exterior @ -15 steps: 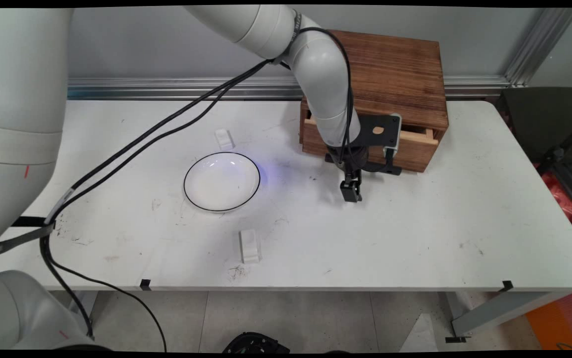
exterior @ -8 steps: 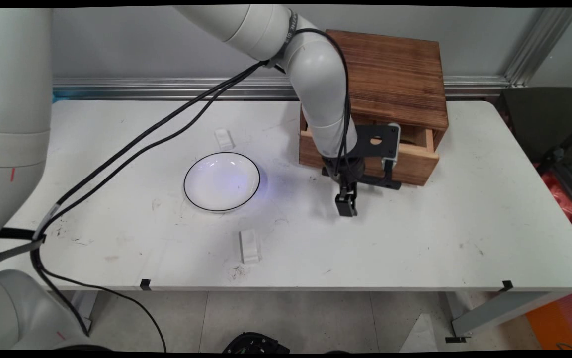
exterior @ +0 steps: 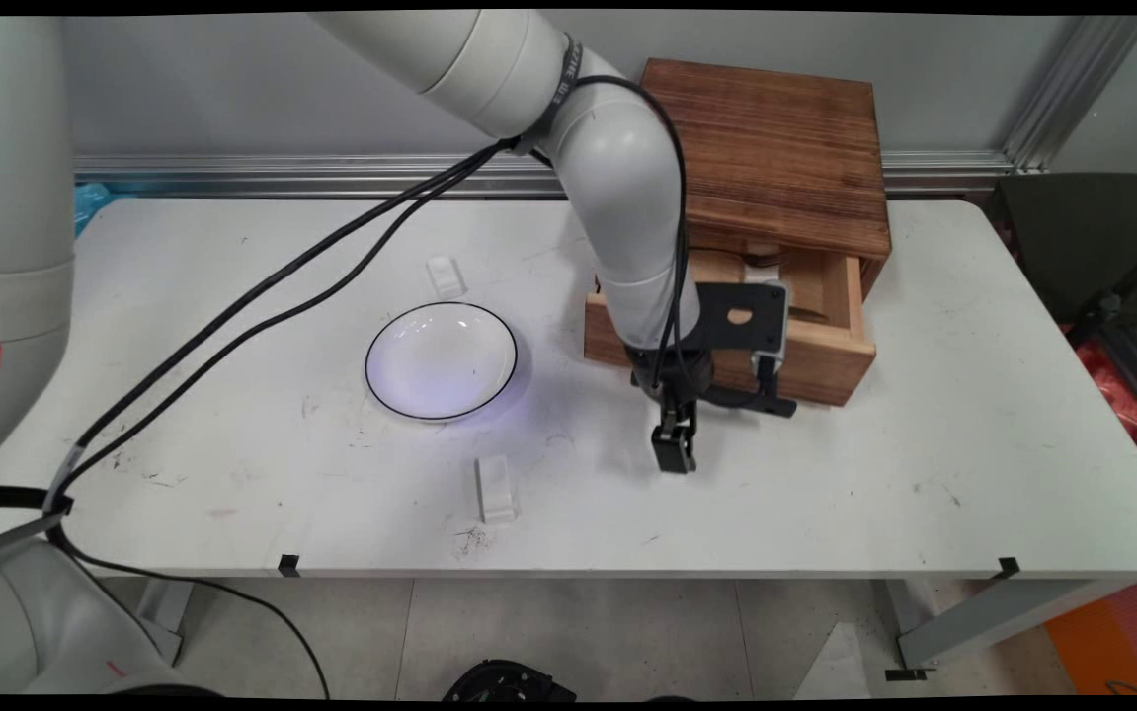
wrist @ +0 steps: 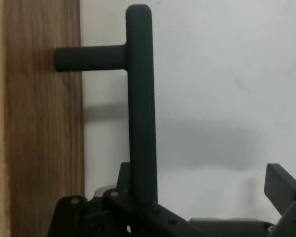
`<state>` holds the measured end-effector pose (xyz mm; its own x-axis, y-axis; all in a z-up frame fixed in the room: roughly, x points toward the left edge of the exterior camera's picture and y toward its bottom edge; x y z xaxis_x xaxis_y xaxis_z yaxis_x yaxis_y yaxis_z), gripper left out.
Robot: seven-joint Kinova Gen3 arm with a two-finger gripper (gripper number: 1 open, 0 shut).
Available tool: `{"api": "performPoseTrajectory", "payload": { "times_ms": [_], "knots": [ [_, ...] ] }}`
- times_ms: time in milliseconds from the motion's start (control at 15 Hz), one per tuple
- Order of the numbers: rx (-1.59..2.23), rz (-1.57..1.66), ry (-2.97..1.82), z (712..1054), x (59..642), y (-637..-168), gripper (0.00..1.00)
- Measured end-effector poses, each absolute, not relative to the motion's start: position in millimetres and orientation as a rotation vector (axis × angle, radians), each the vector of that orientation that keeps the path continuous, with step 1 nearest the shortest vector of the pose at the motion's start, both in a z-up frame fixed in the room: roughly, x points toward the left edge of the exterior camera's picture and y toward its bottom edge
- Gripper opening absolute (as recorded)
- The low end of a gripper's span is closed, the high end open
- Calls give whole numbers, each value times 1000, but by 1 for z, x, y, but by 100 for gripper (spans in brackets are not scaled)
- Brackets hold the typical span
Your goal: Open the drawer
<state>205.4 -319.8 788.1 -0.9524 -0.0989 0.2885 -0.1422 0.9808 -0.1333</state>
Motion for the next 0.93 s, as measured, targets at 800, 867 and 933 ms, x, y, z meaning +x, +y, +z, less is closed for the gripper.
{"api": "performPoseTrajectory", "payload": {
  "times_ms": [800, 867, 933],
  "knots": [
    [176, 109, -2857, 797, 191, -247, 100],
    [174, 103, -2858, 798, 190, -242, 100],
    [171, 95, -2858, 798, 189, -235, 100]
  ]
}}
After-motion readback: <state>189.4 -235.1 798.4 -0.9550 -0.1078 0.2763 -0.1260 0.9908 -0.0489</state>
